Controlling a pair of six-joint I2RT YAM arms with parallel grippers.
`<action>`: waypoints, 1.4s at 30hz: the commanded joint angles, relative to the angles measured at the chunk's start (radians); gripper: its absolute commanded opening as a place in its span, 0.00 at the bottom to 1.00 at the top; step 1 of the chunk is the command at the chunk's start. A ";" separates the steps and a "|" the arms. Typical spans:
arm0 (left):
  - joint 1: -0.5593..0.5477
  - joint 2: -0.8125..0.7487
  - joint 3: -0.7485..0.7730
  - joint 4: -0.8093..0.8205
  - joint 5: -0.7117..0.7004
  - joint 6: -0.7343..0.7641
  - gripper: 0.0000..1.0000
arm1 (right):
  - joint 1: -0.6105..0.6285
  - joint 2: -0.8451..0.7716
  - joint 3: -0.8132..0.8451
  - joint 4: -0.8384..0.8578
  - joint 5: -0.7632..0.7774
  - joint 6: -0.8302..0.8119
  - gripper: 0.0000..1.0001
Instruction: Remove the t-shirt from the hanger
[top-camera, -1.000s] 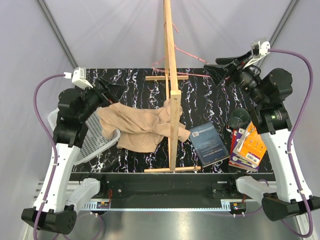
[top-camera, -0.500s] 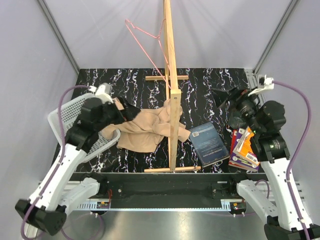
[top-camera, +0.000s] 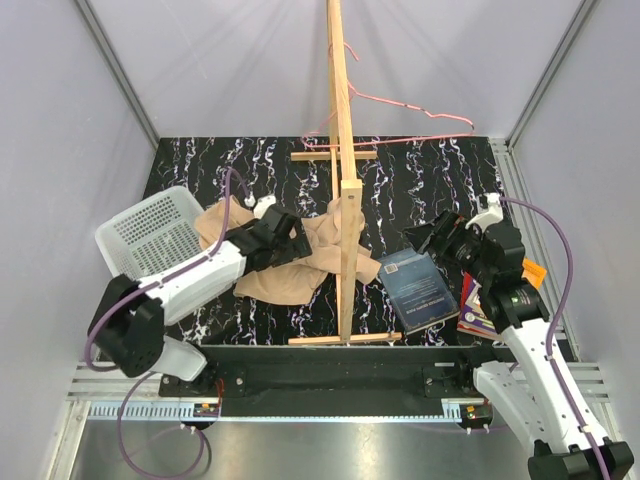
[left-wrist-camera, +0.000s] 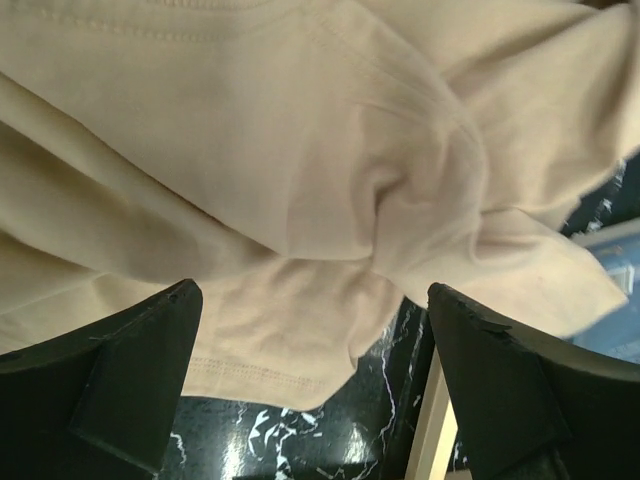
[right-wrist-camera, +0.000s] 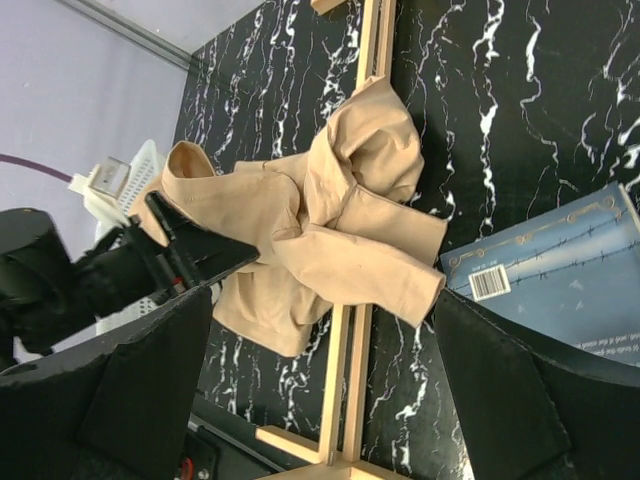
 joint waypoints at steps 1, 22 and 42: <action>-0.006 0.034 -0.017 0.085 -0.100 -0.196 0.99 | -0.004 -0.040 -0.022 -0.021 0.060 0.113 1.00; 0.085 0.370 0.022 0.327 -0.028 -0.493 0.93 | -0.004 -0.058 -0.021 -0.083 0.120 0.092 1.00; 0.186 -0.045 -0.015 0.435 0.009 -0.147 0.00 | -0.003 -0.052 -0.007 -0.087 0.111 0.055 1.00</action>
